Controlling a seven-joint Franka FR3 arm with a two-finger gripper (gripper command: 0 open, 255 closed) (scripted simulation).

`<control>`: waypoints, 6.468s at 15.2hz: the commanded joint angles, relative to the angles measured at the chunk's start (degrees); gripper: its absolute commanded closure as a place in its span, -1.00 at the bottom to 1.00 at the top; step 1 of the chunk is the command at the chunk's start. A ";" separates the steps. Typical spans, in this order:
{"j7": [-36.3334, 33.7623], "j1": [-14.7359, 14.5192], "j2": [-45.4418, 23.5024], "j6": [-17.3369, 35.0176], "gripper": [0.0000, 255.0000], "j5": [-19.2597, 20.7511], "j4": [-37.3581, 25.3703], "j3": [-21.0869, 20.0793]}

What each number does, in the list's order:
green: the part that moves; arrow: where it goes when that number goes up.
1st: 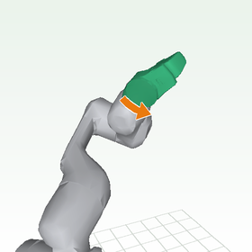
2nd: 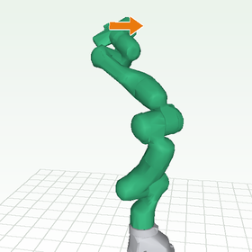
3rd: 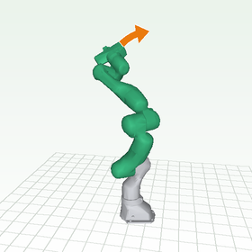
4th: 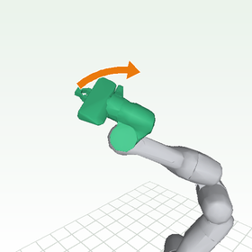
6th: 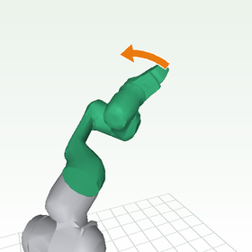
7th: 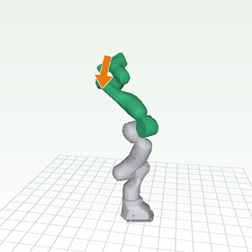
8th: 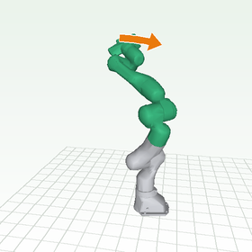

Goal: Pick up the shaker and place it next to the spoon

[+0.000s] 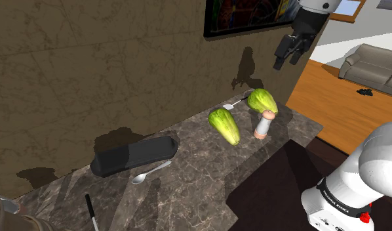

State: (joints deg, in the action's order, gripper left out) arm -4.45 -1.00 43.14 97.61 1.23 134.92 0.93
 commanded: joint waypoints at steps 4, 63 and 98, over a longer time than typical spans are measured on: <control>2.41 0.83 -0.89 4.78 -1.00 1.23 4.05 2.31; 32.81 3.48 -43.37 50.88 1.00 -5.46 10.23 24.51; 24.57 5.11 -25.05 21.50 1.00 4.29 -2.20 21.55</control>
State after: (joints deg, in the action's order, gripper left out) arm 20.21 4.12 17.82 120.15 5.49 133.50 22.60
